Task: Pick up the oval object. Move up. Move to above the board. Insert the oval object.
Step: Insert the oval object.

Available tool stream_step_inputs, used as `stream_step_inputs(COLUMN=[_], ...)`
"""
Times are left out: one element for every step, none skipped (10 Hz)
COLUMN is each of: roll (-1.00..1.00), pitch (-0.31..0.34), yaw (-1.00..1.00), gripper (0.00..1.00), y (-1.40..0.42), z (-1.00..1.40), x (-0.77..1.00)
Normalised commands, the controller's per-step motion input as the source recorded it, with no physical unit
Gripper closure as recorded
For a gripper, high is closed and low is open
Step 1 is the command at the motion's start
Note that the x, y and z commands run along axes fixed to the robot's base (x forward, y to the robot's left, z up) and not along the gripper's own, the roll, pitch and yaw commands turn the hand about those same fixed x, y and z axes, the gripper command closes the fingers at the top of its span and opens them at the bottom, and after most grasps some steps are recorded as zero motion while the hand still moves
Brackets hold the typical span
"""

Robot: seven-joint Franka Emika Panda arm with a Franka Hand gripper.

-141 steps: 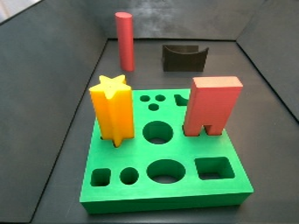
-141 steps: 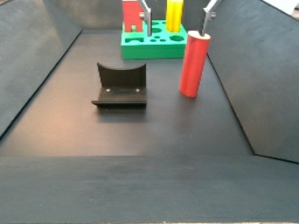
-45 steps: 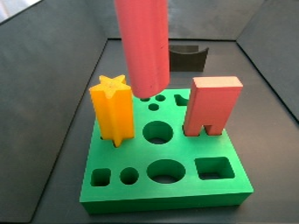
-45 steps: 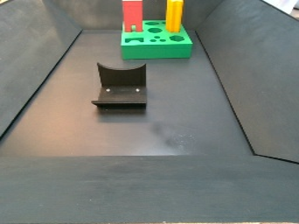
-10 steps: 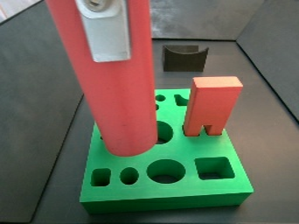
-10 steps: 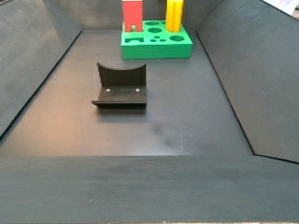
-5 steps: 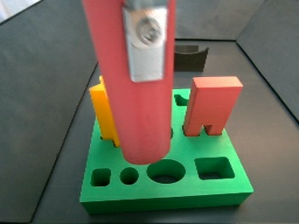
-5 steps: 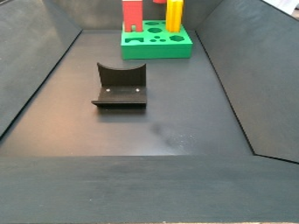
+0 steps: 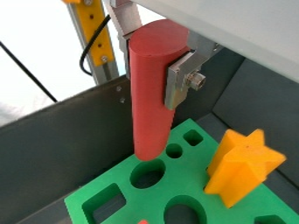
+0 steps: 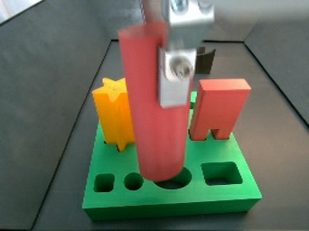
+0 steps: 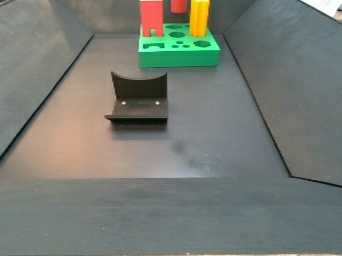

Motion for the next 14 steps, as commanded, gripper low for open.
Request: stream_step_inputs(roll=[0.01,0.07,0.16,0.25,0.23,0.14,0.07,0.10,0.12,0.15,0.12,0.10,0.11,0.15], pitch=[0.014,0.064,0.036,0.060,0.044,0.019,0.000,0.000,0.000,0.000,0.000,0.000,0.000,0.000], yaw=[0.00,-0.18,-0.21,-0.23,-0.29,-0.40,-0.57,-0.40,-0.51,-0.65,-0.47,-0.19,-0.17,-0.13], gripper=[1.00,1.00,1.00,1.00,1.00,1.00,1.00,1.00,1.00,1.00,1.00,1.00,1.00,1.00], y=[-0.12,-0.07,0.00,0.19,0.17,0.00,0.00,-0.01,-0.01,0.00,0.00,0.00,-0.01,0.00], z=[-0.27,0.00,-0.25,-0.25,-0.32,-0.19,-0.13,-0.08,-0.17,-0.20,-0.09,-0.06,-0.17,-0.25], x=[0.54,0.21,0.60,0.77,0.65,0.33,0.26,0.11,0.32,0.22,0.02,-0.02,-0.18,-0.24])
